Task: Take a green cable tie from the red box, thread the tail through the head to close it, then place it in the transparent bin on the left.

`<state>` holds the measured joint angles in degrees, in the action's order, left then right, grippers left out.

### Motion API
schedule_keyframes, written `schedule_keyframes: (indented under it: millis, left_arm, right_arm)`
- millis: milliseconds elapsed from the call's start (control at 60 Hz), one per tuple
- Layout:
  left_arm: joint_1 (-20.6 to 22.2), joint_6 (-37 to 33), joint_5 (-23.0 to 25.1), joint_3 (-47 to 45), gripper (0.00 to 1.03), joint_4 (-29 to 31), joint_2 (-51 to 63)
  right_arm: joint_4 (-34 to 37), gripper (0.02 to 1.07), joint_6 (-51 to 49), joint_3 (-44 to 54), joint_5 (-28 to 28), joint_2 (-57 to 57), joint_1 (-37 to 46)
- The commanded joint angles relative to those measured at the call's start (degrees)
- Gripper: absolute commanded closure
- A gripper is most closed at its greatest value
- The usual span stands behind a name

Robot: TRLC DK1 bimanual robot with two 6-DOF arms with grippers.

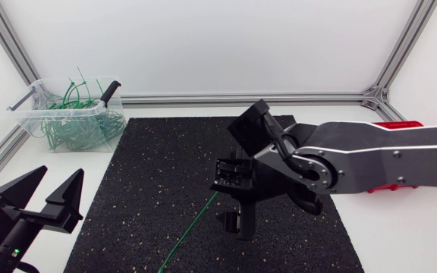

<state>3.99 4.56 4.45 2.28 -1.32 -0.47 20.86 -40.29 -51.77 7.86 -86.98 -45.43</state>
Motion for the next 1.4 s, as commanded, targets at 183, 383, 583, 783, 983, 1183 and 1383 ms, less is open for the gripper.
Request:
schedule_keyframes:
  millis: [183,383,583,783,983,1183,1383]
  left_arm:
    - [0.58,1.16,-0.05,-2.28,0.04,1.23,0.21]
    - [0.58,1.16,-0.05,-2.28,0.04,1.23,0.21]
    - [0.58,1.16,-0.05,-2.28,0.04,1.23,0.21]
    - [0.49,1.16,-0.14,-2.28,0.04,1.32,0.21]
    - [0.58,1.16,-0.14,-2.28,0.04,1.23,0.21]
    - [0.67,1.16,-0.14,-2.28,0.04,1.23,0.21]
    - [0.67,1.16,-0.14,-2.28,0.04,1.23,0.21]
  right_arm:
    - [5.24,0.12,-9.98,-7.21,2.34,-9.35,-3.79]
    - [8.41,0.17,-13.06,-11.25,5.06,-13.92,-6.25]
    - [9.11,0.18,-13.76,-13.97,5.33,-17.43,-9.77]
    - [9.81,0.29,-14.55,-16.17,5.24,-20.86,-11.88]
    - [10.87,0.35,-15.61,-18.02,5.24,-22.97,-11.96]
    - [13.41,0.48,-16.75,-20.30,5.33,-24.99,-11.70]
    - [13.77,0.57,-17.19,-21.01,5.33,-25.96,-11.70]
